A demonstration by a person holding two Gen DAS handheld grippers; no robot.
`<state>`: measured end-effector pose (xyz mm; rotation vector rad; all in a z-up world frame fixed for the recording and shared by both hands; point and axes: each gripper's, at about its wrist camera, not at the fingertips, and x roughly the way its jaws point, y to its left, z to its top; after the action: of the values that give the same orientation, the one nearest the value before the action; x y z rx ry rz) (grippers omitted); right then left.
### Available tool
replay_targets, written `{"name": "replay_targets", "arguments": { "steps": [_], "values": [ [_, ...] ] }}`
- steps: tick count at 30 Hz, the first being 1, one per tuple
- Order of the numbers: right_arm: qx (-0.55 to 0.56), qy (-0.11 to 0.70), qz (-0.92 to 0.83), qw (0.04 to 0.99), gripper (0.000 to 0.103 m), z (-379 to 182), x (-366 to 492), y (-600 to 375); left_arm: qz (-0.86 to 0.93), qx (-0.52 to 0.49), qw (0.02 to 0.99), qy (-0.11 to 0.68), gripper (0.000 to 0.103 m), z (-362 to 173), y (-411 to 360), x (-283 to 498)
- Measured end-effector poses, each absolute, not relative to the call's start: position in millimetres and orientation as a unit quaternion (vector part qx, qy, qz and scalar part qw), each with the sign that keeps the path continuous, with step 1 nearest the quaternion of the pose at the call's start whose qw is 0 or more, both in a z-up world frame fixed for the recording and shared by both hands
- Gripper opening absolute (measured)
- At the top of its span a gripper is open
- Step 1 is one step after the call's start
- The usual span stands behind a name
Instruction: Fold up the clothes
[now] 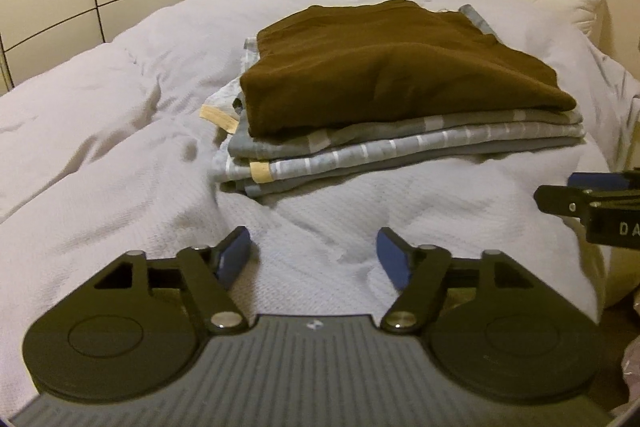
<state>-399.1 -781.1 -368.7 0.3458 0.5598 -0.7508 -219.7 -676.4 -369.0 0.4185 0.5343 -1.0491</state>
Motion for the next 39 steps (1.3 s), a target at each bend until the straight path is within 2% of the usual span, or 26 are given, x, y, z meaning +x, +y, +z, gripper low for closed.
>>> {"name": "replay_targets", "arguments": {
  "steps": [4, 9, 11, 15, 25, 39],
  "values": [
    [0.164, 0.264, -0.377, 0.873, 0.081, -372.2, -399.1, -778.7, -0.48, 0.196, 0.819, 0.246, 0.081, -371.3, -677.1, -220.1],
    [0.166, 0.26, -0.378, 0.873, 0.084, -372.9, -401.5, -780.6, -0.463, 0.191, 0.83, 0.243, 0.096, -376.0, -677.2, -218.3],
    [0.165, 0.261, -0.377, 0.873, 0.088, -373.1, -401.2, -781.7, -0.459, 0.191, 0.833, 0.242, 0.098, -377.0, -677.1, -218.1],
    [0.166, 0.263, -0.377, 0.872, 0.088, -373.3, -400.2, -783.4, -0.454, 0.193, 0.835, 0.242, 0.101, -376.4, -678.0, -218.1],
    [0.171, 0.27, -0.37, 0.872, 0.088, -363.5, -400.2, -780.8, -0.454, 0.225, 0.832, 0.225, 0.102, -361.8, -679.4, -227.7],
    [0.176, 0.277, -0.38, 0.865, 0.088, -342.9, -408.7, -771.3, -0.477, 0.216, 0.816, 0.244, 0.102, -346.7, -673.4, -242.0]
  ]
}}
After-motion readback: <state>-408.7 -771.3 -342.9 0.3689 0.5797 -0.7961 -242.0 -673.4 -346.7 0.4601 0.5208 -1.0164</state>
